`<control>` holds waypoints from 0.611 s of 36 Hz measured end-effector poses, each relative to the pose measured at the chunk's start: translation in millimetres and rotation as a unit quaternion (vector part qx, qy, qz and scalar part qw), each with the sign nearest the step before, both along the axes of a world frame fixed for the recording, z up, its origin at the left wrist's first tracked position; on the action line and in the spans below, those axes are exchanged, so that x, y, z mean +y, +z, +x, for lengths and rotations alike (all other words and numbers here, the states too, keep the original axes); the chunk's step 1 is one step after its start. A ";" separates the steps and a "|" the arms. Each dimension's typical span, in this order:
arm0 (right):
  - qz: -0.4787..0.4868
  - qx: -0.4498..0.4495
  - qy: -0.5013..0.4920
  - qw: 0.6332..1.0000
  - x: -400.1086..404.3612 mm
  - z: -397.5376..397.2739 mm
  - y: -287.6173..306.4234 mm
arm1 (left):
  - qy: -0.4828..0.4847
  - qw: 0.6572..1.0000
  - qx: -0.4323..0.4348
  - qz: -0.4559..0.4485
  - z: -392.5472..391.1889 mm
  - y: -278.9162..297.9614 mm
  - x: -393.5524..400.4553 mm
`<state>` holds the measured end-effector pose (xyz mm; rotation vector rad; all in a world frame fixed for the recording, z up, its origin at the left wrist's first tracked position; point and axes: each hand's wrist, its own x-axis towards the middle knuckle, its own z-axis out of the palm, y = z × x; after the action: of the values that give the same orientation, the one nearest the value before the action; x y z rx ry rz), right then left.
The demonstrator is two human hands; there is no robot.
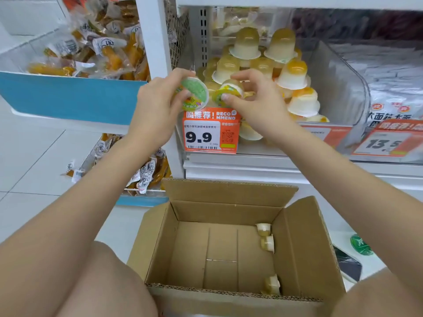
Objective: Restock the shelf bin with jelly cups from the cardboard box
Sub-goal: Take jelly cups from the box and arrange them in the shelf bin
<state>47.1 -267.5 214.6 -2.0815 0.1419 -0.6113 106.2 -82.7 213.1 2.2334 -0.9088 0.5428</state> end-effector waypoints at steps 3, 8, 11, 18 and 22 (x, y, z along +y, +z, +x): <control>-0.015 -0.001 0.005 1.000 3.0 5.1 -3.8 | 0.008 0.997 -0.020 -0.074 -5.4 -0.4 2.7; -0.022 -0.001 -0.023 0.999 3.7 8.3 -6.4 | 0.047 0.993 -0.056 -0.094 -5.6 1.8 5.8; -0.038 0.019 0.000 0.999 6.5 10.5 -7.4 | 0.054 0.997 -0.058 -0.015 -3.3 -3.4 5.2; -0.056 0.084 0.077 0.992 7.3 7.2 0.8 | 0.055 0.998 -0.019 0.013 -5.2 1.0 10.6; -0.056 0.099 0.094 0.989 9.7 3.6 5.2 | 0.050 0.999 -0.020 0.007 -7.0 -0.2 10.7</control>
<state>50.7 -257.8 219.8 -2.2317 0.0237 -0.3031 99.2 -72.0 212.9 2.2967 -0.8273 0.6308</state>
